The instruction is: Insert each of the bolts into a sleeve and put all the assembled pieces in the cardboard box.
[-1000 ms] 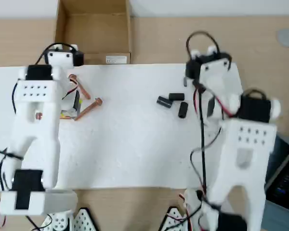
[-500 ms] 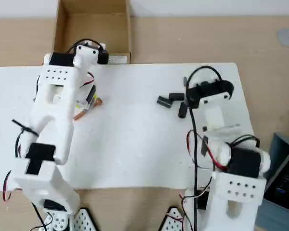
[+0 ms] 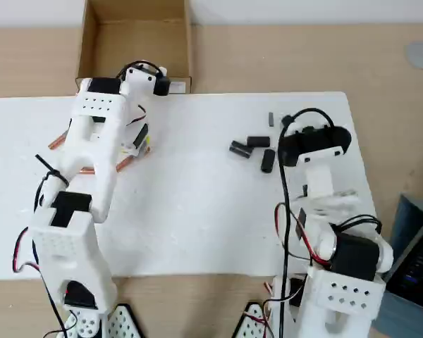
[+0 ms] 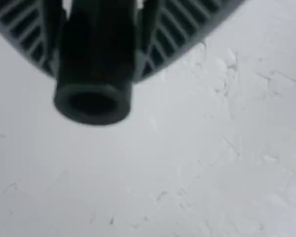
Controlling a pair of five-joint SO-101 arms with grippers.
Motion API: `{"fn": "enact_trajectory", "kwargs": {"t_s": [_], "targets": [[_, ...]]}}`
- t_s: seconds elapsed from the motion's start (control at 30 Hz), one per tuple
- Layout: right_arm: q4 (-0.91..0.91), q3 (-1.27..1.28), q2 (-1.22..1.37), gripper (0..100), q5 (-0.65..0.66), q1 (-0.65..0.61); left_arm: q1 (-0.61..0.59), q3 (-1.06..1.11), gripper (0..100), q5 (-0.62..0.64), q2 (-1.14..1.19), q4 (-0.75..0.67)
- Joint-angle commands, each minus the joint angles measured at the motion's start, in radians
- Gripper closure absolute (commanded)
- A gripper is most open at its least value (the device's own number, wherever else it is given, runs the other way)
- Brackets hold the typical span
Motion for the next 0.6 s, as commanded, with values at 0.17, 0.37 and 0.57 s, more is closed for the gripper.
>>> {"fn": "enact_trajectory", "kwargs": {"t_s": [0.17, 0.37, 0.57], "targets": [[-0.025, 0.002, -0.019, 98.8, -0.002, 0.004, 0.023, -0.051, 89, -0.009, 0.048, -0.081], [-0.025, 0.002, -0.019, 98.8, -0.002, 0.004, 0.018, -0.051, 89, -0.021, 0.107, -0.094], [-0.025, 0.004, -0.019, 98.8, -0.002, 0.004, 0.017, -0.052, 97, -0.021, 0.154, -0.094]]}}
